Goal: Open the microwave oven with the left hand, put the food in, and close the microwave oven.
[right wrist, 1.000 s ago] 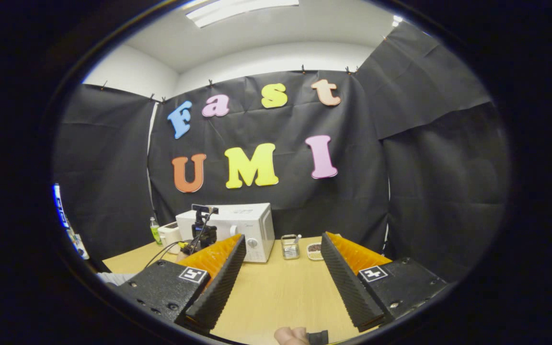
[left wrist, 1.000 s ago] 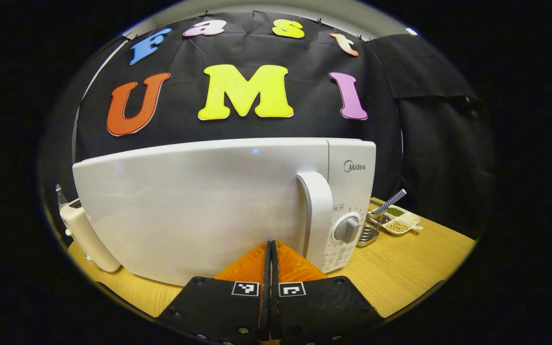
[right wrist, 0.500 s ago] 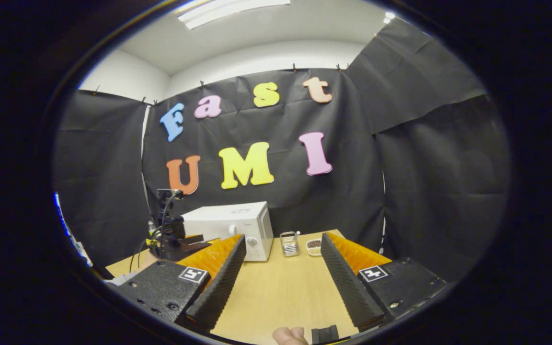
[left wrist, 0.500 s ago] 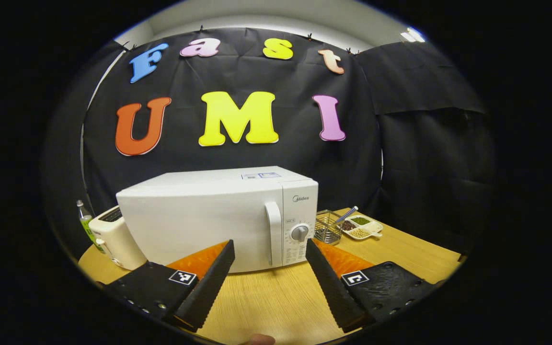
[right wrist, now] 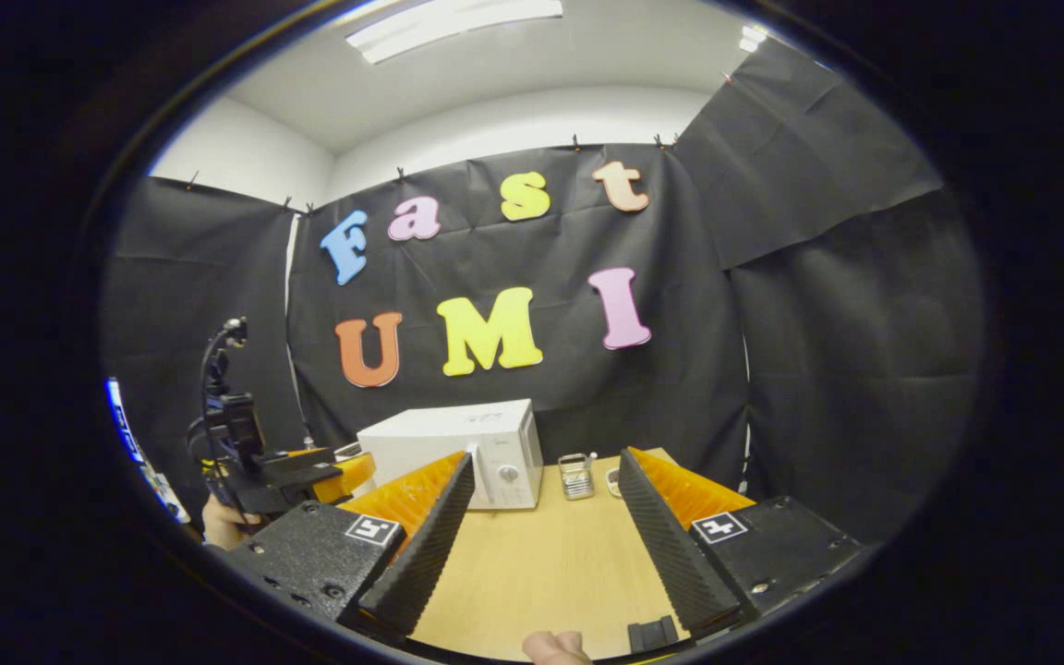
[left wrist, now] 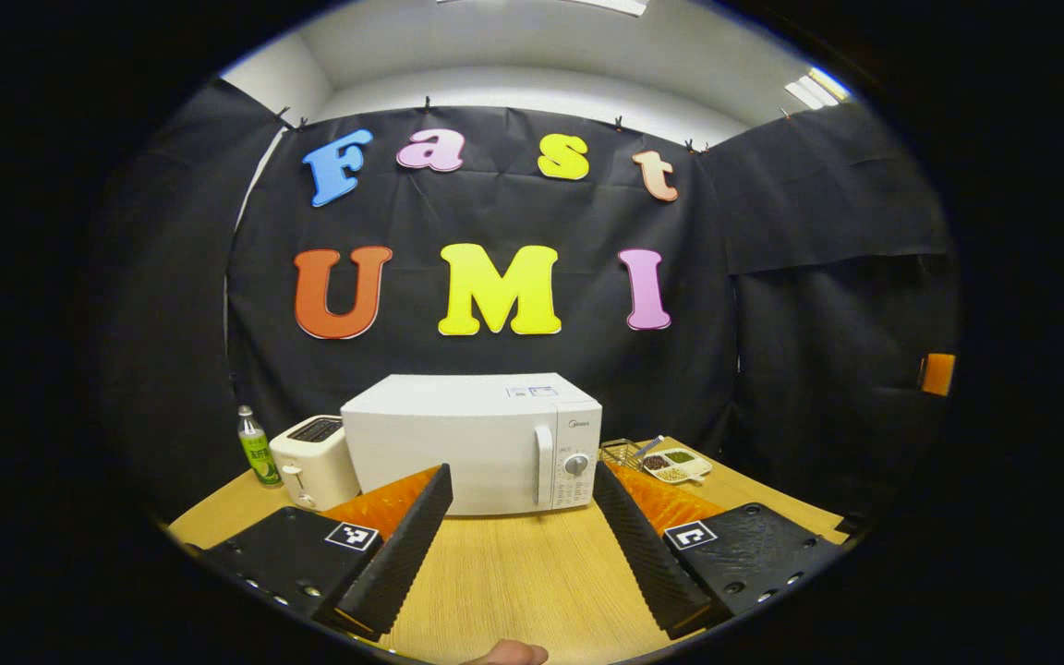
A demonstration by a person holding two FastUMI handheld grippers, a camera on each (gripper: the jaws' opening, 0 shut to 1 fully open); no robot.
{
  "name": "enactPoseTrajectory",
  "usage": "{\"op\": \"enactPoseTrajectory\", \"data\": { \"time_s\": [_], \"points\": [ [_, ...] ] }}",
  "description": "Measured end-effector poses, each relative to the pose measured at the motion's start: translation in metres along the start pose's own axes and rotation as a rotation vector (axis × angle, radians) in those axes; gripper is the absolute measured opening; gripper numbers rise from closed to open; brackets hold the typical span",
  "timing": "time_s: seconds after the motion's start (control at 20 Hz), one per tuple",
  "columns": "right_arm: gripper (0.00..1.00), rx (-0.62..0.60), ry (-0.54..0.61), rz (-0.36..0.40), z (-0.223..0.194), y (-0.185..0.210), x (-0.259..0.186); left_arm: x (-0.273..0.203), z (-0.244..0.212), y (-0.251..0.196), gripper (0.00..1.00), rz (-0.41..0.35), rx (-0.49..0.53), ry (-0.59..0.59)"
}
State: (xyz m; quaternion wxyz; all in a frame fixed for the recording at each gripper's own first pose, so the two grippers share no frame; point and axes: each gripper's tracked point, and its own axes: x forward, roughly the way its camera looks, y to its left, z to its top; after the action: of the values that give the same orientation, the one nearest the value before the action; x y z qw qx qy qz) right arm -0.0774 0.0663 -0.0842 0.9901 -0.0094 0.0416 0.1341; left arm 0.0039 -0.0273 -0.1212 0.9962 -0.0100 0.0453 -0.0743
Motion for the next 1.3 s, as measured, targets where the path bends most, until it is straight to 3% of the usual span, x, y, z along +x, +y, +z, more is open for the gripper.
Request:
{"op": "enactPoseTrajectory", "data": {
  "time_s": [0.1, 0.2, 0.25, 0.5, 0.55, 0.65, 0.7, 0.75, 0.8, 0.85, 1.3],
  "points": [
    [0.99, -0.008, -0.011, 0.008, 0.004, 0.008, -0.003, -0.028, 0.007, 0.017, 0.96, 0.087, 0.022, -0.024],
    [1.0, -0.024, -0.017, 0.014, 0.005, 0.013, -0.005, -0.051, 0.013, 0.018, 0.95, 0.12, -0.004, -0.038],
    [0.9, -0.035, -0.017, 0.011, 0.005, 0.014, -0.005, -0.06, 0.017, 0.018, 0.94, 0.122, -0.031, -0.047],
    [0.91, -0.048, -0.028, -0.004, 0.009, 0.02, -0.003, -0.1, 0.049, 0.03, 0.94, 0.164, -0.049, -0.099],
    [1.0, -0.047, -0.029, -0.009, 0.01, 0.019, -0.003, -0.106, 0.054, 0.031, 0.93, 0.17, -0.032, -0.105],
    [1.0, -0.045, -0.041, -0.024, 0.013, 0.016, -0.005, -0.116, 0.058, 0.034, 0.93, 0.186, -0.019, -0.107],
    [0.91, -0.053, -0.045, -0.032, 0.014, 0.013, -0.007, -0.121, 0.06, 0.033, 0.93, 0.186, -0.021, -0.107],
    [1.0, -0.06, -0.049, -0.037, 0.016, 0.012, -0.007, -0.126, 0.063, 0.032, 0.93, 0.184, -0.024, -0.118],
    [1.0, -0.063, -0.052, -0.038, 0.017, 0.013, -0.008, -0.13, 0.067, 0.034, 0.93, 0.186, -0.027, -0.128],
    [0.91, -0.065, -0.054, -0.038, 0.018, 0.014, -0.008, -0.133, 0.067, 0.035, 0.93, 0.191, -0.028, -0.13],
    [0.91, -0.058, -0.072, -0.037, 0.025, 0.011, -0.016, -0.142, 0.06, 0.033, 0.93, 0.197, 0.01, -0.098]
  ]
}}
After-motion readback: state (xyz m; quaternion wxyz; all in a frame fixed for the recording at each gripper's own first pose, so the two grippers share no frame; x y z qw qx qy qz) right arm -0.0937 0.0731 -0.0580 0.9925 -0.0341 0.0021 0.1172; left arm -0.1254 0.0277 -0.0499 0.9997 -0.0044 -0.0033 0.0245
